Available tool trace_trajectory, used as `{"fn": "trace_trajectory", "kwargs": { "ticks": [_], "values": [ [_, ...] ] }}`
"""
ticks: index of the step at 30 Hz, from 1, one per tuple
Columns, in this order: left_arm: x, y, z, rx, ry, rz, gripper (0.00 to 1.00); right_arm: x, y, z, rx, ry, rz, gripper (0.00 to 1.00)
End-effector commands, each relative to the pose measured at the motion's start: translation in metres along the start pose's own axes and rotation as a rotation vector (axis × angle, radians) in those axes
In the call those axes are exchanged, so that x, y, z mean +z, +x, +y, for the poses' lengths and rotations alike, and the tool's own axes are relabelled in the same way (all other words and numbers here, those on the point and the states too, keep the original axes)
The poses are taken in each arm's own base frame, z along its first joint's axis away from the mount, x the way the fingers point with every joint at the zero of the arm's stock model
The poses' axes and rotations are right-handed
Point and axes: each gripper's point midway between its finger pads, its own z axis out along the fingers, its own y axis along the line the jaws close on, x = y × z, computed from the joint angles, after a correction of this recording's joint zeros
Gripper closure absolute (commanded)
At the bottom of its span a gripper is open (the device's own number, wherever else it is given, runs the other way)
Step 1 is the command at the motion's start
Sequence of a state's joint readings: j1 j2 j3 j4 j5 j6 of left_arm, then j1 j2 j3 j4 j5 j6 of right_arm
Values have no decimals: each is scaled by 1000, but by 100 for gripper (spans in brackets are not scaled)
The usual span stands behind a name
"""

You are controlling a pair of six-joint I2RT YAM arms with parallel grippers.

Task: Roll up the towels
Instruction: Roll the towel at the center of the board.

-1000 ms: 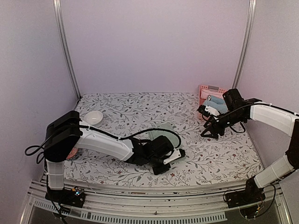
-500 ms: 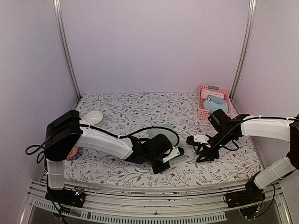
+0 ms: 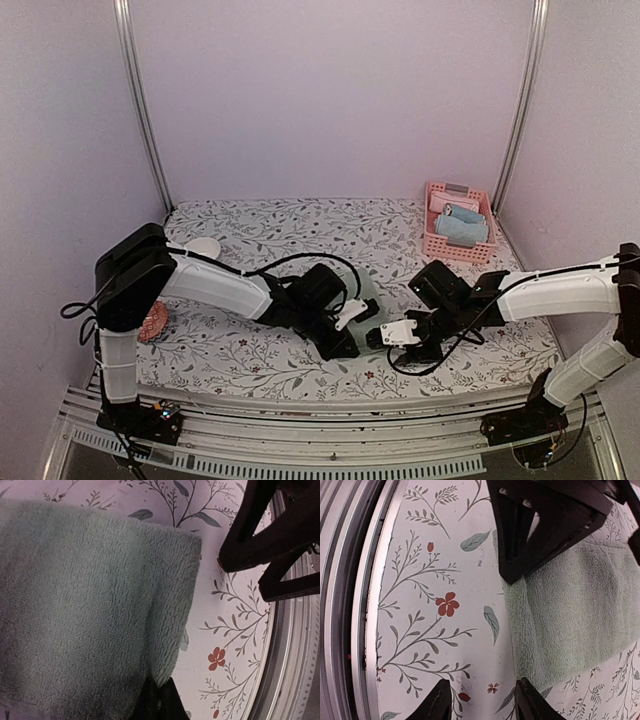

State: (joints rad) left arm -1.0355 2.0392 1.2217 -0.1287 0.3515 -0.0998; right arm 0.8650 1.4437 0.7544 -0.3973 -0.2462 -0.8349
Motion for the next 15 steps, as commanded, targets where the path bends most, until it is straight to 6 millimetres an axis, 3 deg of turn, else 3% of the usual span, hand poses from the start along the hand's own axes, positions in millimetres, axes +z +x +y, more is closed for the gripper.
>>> {"fn": "trace_trajectory", "kwargs": {
  "ticks": [1, 10, 15],
  "values": [
    [-10, -4, -13, -90, 150, -33, 100, 10, -8, -15, -65, 135, 18, 55],
    [-7, -2, -11, -125, 190, -27, 100, 26, -13, -21, -93, 165, 39, 55],
    [-7, -1, -9, -134, 195, -23, 100, 36, -7, -18, -87, 135, 64, 68]
  ]
}}
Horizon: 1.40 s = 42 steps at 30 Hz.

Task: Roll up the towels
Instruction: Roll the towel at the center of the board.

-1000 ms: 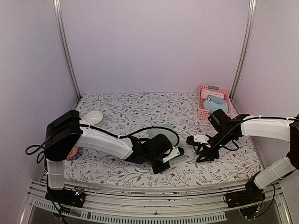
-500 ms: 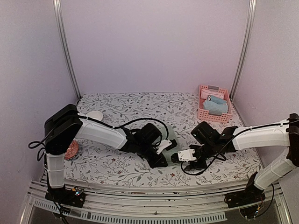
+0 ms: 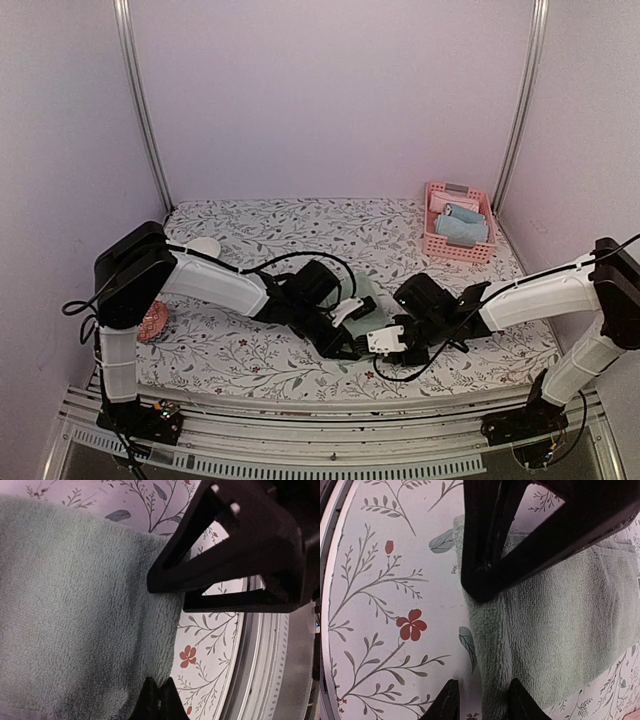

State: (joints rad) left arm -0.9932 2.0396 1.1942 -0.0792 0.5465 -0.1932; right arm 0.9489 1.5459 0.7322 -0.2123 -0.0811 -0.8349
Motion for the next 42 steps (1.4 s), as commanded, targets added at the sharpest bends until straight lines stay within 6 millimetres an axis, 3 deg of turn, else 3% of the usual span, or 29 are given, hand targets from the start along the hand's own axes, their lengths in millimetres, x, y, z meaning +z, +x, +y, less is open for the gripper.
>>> {"fn": "trace_trajectory", "kwargs": {
  "ticks": [1, 10, 17, 22, 27, 36, 42],
  "values": [
    [-1, 0, 4, -21, 23, -6, 100, 8, -2, -4, -1, 7, 15, 71],
    [-7, 6, 5, -56, 44, 14, 100, 7, 0, 11, 33, -82, 24, 90],
    [-23, 16, -13, -165, 97, 76, 100, -12, -8, 47, 129, -383, -4, 95],
    [-26, 23, -23, -240, 168, 119, 100, -19, -8, 59, 227, -557, -11, 96],
    [-29, 18, -13, -299, 205, 105, 100, -17, 0, 62, 320, -688, 7, 96],
    [-19, 20, 11, -366, 224, 124, 100, -3, 19, 40, 530, -820, -15, 96],
    [-17, 29, 36, -397, 149, 131, 100, 14, 38, 49, 614, -914, 59, 96]
  ]
}}
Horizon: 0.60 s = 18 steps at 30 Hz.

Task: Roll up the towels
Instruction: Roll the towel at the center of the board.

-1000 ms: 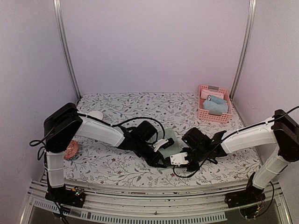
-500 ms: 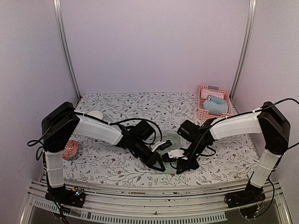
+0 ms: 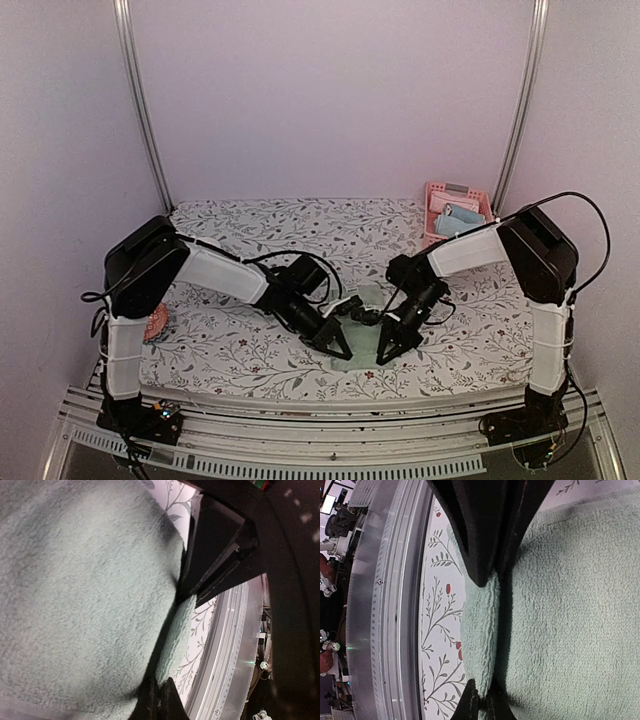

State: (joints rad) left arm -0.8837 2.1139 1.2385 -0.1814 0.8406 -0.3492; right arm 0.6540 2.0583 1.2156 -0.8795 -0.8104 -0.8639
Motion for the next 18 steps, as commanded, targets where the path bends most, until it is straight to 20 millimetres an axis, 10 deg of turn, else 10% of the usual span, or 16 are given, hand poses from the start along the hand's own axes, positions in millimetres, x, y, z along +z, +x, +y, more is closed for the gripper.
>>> {"fn": "trace_trajectory", "kwargs": {
  "ticks": [1, 9, 18],
  "values": [
    [-11, 8, 34, -95, -84, 14, 100, 11, 44, -3, 141, -64, 155, 96],
    [-33, 13, 48, -30, -210, -64, 83, 19, 55, -16, 212, -92, 219, 95],
    [-96, 2, 5, 331, -412, -334, 73, 20, 49, -25, 262, -99, 239, 95]
  ]
}}
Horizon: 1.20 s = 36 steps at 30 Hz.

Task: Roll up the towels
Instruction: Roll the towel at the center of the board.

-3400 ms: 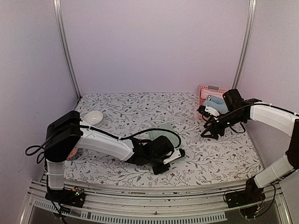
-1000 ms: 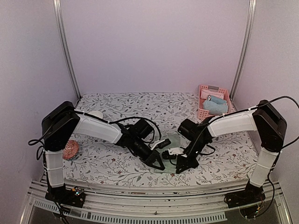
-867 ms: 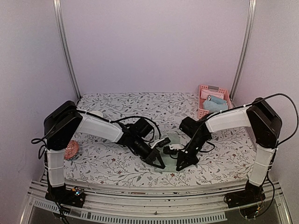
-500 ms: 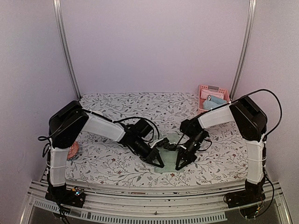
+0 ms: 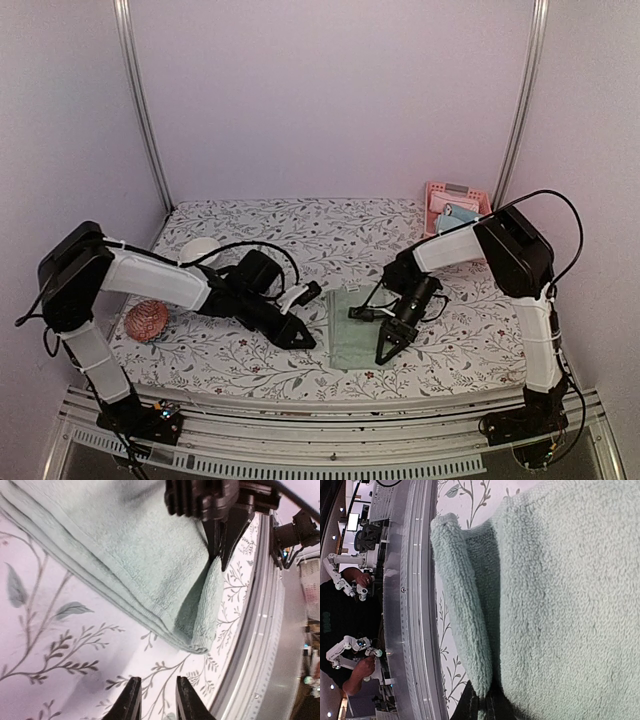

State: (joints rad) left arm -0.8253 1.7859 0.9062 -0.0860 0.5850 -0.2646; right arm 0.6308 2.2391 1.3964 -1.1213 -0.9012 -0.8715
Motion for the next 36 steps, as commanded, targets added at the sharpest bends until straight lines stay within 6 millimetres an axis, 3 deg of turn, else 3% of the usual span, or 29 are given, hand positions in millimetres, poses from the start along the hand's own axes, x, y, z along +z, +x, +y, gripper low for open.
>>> {"fn": "trace_trajectory", "kwargs": {
  "ticks": [1, 3, 4, 7, 12, 24, 33, 36],
  "values": [
    [-30, -32, -13, 301, -195, -200, 72, 12, 46, -36, 100, 88, 203, 95],
    [-29, -33, -33, 487, -277, -215, 71, 12, 45, -37, 108, 88, 205, 95],
    [-22, -29, -52, 602, -298, -205, 71, 11, 44, -37, 108, 91, 205, 95],
    [-3, -29, -80, 884, -443, -151, 69, 17, 48, -46, 149, 84, 227, 95],
    [30, -27, -94, 1050, -457, -28, 68, 19, 46, -48, 169, 75, 217, 95],
    [67, -14, -75, 1102, -429, 99, 65, 19, 43, -48, 182, 72, 207, 94],
    [75, -16, -51, 1089, -484, 126, 65, 21, 44, -49, 187, 66, 205, 94],
    [86, -5, -33, 1085, -510, 180, 65, 21, 44, -48, 188, 65, 205, 94]
  ]
}}
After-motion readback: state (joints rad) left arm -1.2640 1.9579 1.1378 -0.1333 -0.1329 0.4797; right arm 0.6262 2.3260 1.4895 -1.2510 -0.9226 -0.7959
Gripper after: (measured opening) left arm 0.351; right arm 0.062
